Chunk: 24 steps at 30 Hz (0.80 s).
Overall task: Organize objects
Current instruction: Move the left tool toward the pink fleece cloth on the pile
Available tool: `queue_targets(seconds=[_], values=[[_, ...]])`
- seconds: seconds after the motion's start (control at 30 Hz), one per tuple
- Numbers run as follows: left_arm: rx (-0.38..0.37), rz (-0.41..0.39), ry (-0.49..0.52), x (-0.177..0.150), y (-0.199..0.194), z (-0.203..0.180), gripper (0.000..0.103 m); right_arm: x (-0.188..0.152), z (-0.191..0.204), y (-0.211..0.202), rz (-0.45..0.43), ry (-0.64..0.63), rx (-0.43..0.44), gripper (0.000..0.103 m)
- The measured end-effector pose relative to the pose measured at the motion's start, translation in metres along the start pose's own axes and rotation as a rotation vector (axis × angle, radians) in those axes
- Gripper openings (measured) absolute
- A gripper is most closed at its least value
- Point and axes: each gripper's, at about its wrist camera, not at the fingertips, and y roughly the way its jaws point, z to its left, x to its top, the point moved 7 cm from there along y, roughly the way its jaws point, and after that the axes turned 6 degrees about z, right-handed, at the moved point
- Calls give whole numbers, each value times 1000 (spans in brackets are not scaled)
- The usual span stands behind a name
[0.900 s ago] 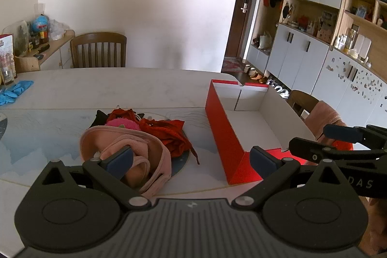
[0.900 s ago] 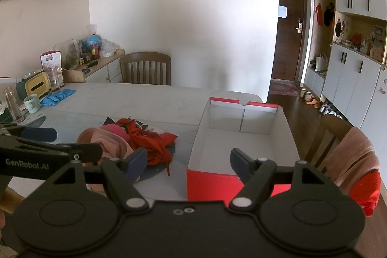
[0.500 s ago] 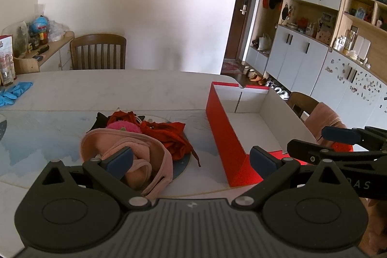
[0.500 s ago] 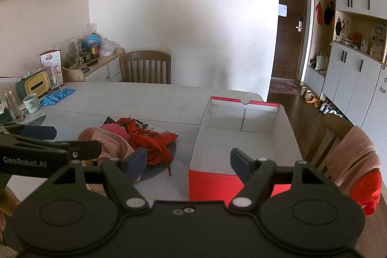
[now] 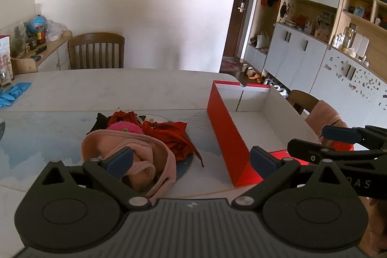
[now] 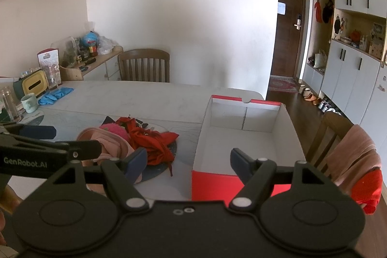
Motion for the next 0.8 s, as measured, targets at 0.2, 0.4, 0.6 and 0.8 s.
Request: queue_targets(seconds=[0.2, 0.4, 0.6, 0.8], values=[[-6, -1, 2, 1, 1, 5, 103, 2, 6, 0, 2, 3, -13, 75], [-18, 0, 5, 3, 1, 13, 103, 1, 10, 1, 1, 13, -28, 75], [-40, 1, 20, 6, 3, 23, 103, 2, 17, 3, 3, 29, -50, 75], [-71, 6, 39, 10, 6, 38, 103, 5, 16, 9, 11, 79, -88, 75]])
